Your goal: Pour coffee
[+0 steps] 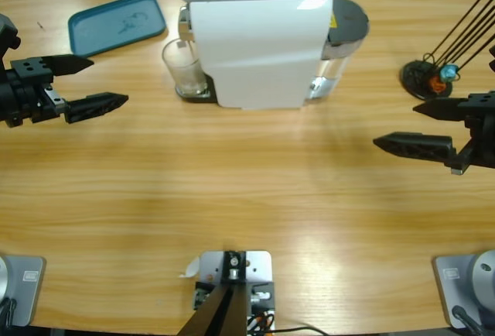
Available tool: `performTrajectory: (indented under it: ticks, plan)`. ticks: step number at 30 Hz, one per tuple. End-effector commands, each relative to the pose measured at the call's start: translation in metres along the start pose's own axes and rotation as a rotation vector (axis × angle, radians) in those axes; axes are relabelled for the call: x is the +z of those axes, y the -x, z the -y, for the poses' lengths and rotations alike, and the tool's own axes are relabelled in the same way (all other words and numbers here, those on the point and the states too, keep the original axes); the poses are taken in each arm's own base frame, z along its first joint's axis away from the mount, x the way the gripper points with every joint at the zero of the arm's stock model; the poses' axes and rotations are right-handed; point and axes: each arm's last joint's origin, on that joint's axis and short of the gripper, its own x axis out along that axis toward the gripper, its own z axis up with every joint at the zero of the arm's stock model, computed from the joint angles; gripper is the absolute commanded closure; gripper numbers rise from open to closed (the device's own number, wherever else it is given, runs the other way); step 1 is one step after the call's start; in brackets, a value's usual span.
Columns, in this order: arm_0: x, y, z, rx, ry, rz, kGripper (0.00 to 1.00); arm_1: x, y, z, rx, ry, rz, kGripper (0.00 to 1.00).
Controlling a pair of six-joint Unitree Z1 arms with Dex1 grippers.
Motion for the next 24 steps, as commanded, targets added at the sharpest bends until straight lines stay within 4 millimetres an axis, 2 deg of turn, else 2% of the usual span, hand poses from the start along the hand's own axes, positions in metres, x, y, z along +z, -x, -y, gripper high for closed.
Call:
performTrajectory:
  ticks: [1, 24]
  plan:
    - [-0.0109, -0.0070, 0.0013, -0.014, 0.022, -0.048, 0.000, -0.0094, -0.0087, 0.0019, -0.018, -0.011, -0.043, 0.000]
    - [-0.0116, -0.0072, 0.0010, -0.005, 0.023, -0.052, 0.000, -0.0076, -0.0150, 0.0014, -0.017, -0.008, -0.065, 0.000]
